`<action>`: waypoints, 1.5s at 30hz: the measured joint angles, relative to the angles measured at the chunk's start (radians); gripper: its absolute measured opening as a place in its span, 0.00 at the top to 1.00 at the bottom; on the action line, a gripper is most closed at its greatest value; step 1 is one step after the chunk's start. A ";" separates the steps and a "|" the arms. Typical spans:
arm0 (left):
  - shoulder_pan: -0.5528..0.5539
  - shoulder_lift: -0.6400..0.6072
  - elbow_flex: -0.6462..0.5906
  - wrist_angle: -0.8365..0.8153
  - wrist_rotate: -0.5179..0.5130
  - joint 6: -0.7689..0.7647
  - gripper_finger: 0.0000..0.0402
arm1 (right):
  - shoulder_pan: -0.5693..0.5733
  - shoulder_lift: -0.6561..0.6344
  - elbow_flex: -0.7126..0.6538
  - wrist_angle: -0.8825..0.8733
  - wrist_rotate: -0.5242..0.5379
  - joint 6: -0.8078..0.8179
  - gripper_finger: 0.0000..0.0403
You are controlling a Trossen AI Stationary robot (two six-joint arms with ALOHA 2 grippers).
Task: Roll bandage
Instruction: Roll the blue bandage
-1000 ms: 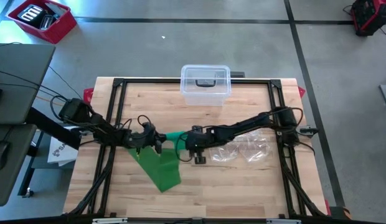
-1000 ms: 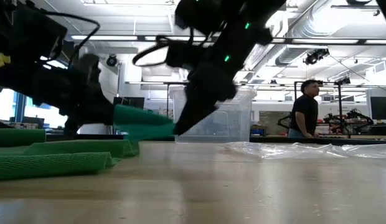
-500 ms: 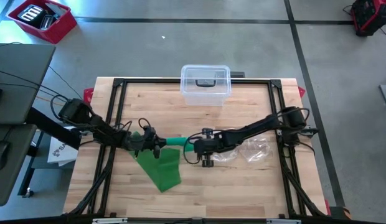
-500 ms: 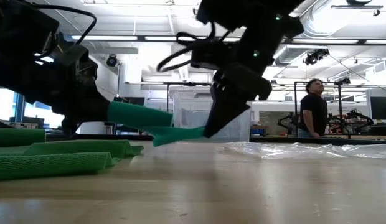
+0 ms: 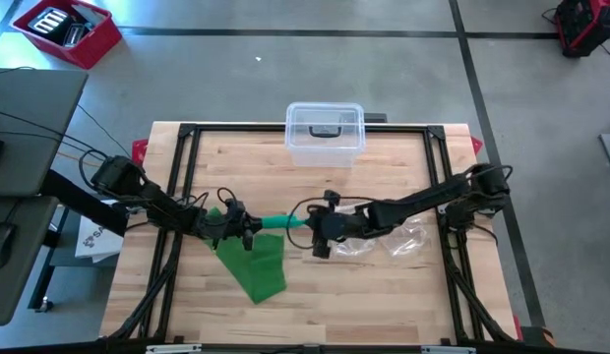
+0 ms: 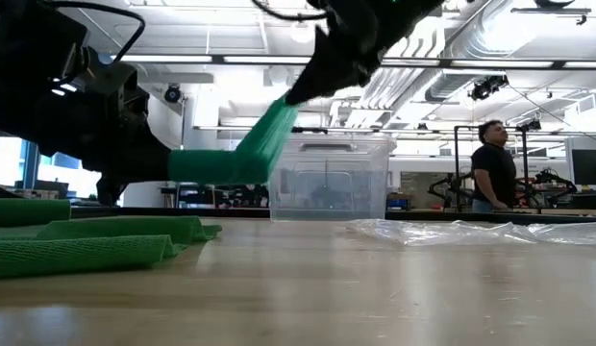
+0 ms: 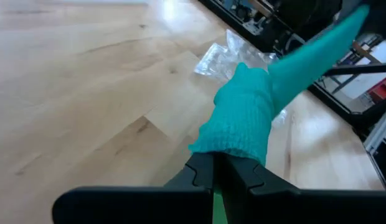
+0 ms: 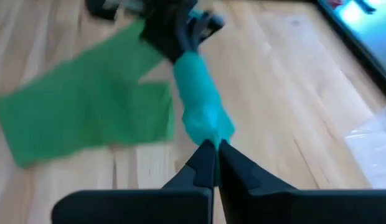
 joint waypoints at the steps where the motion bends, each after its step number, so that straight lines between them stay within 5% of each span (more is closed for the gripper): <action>1: -0.003 0.000 0.005 -0.005 0.004 0.000 1.00 | -0.004 -0.003 0.000 0.000 0.003 0.019 1.00; 7: -0.010 0.002 0.018 -0.026 0.016 0.027 1.00 | -0.022 0.023 -0.001 0.016 -0.020 0.017 1.00; 19: -0.009 0.003 0.019 0.008 -0.020 0.057 1.00 | 0.018 0.074 -0.001 -0.016 -0.284 -0.124 1.00; 22: -0.010 0.003 0.019 0.084 -0.022 0.099 1.00 | 0.033 0.084 -0.001 0.031 -0.390 -0.170 1.00; 28: -0.007 0.003 0.054 0.154 -0.022 0.144 1.00 | 0.045 0.129 -0.001 0.194 -0.404 -0.297 1.00; 45: -0.011 0.002 0.129 0.065 0.083 0.210 1.00 | 0.051 0.021 0.000 0.238 0.029 -0.164 1.00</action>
